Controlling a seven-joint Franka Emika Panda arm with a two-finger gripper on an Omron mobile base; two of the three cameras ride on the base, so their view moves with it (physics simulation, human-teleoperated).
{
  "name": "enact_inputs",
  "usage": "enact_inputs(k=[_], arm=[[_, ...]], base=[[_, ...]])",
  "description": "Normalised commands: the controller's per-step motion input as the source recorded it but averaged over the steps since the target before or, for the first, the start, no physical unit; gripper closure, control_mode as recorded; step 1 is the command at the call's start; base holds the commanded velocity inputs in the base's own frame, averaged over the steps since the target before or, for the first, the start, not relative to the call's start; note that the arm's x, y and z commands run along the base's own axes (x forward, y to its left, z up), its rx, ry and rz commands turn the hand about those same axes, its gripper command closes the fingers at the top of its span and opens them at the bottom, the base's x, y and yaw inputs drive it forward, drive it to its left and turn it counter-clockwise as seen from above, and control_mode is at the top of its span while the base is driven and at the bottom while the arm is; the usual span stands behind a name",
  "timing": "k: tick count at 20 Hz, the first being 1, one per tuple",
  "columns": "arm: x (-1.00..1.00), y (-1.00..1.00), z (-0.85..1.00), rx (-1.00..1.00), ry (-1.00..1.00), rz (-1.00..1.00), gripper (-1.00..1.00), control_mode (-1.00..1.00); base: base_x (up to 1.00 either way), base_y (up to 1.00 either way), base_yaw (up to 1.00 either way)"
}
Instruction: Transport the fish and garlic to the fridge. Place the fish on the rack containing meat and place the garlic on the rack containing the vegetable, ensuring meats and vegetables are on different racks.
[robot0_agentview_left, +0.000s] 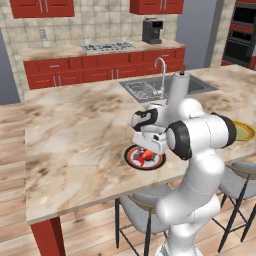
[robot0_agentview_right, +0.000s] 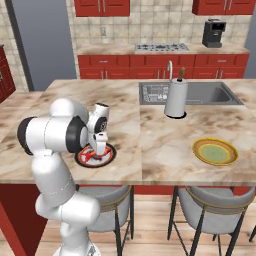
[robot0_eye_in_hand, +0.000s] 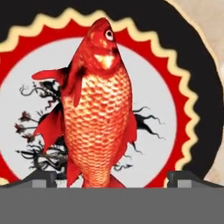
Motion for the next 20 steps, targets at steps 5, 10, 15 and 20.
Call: enact_inputs(k=[5, 10, 15, 20], arm=[[0.23, 0.00, -0.12, 0.00, -0.16, 0.02, -1.00, -1.00], [0.07, 0.00, -0.49, 0.00, -0.03, 0.02, -1.00, -1.00], [0.01, 0.01, -0.60, 0.00, 0.04, 0.00, -1.00, -1.00], [0.08, 0.20, -0.79, 0.00, 0.08, 0.00, 1.00, -1.00]], base=[[0.00, 0.00, 0.00], [0.00, 0.00, 0.00], [0.00, 0.00, 0.00], [0.00, 0.00, 0.00]])
